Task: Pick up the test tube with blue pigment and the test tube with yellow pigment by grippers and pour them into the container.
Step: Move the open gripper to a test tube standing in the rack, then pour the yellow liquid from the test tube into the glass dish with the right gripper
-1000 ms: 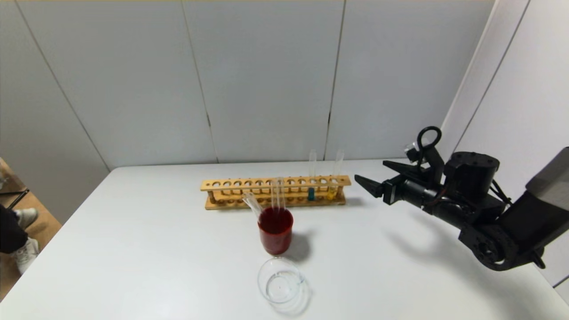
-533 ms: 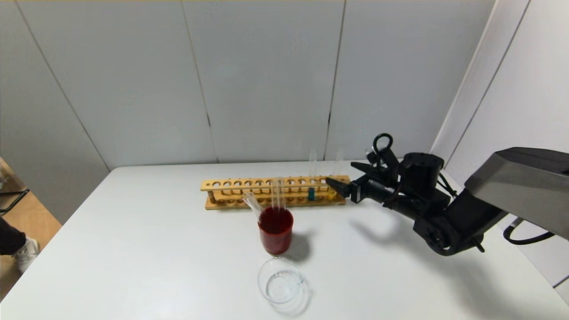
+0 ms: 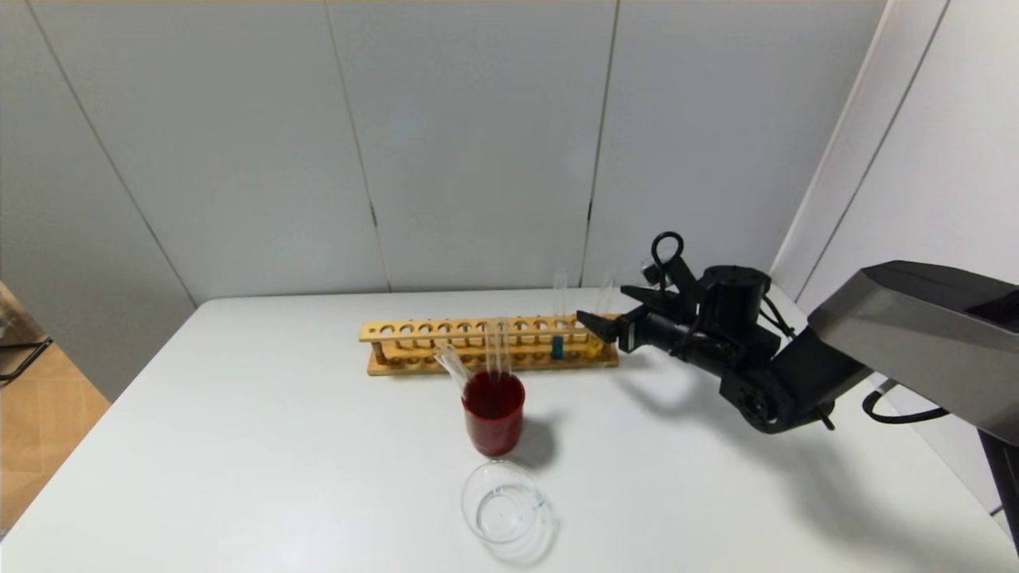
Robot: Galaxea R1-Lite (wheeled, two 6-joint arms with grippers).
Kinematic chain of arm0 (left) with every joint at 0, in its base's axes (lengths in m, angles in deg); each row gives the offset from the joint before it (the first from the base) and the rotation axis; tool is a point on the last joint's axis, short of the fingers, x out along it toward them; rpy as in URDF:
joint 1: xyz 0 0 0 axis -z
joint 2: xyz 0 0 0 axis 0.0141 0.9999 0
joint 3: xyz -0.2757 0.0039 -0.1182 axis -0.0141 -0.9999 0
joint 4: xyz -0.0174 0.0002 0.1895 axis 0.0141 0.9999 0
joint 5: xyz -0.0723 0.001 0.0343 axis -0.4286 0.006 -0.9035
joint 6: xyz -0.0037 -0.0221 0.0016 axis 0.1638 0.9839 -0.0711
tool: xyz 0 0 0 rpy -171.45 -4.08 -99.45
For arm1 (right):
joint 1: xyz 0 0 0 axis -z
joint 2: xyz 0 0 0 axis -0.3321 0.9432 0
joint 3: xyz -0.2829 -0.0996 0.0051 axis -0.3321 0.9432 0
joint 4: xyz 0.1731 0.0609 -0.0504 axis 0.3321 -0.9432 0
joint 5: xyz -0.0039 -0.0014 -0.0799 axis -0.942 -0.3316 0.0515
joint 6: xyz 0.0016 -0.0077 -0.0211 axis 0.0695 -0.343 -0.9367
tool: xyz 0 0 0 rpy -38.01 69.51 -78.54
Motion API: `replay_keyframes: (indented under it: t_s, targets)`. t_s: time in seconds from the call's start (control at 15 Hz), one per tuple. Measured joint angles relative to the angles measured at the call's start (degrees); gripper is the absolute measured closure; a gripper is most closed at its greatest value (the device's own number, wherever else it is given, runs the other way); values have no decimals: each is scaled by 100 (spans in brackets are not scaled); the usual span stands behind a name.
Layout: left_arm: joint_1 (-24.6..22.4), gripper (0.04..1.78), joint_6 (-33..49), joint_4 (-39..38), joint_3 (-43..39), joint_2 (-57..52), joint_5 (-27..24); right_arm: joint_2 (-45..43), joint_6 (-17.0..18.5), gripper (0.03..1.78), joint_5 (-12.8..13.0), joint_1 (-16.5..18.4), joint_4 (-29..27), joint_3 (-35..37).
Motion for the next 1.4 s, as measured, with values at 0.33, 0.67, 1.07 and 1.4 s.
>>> replay_keyframes:
  t_s: [0.33,0.67,1.07,1.4]
  targets:
    - [0,7,-1,-2,0,0,0,123,-24,12,-2,-62,-254,-282]
    - [0,7,0,0,0,0,0,188,-20,73,6,-140,-256,-350]
    - [0,7,0,-2,0,0,0,258,-5,147,44,-223,-251,-430]
    - [0,7,0,-2,0,0,0,267,33,147,30,-232,-260,-522]
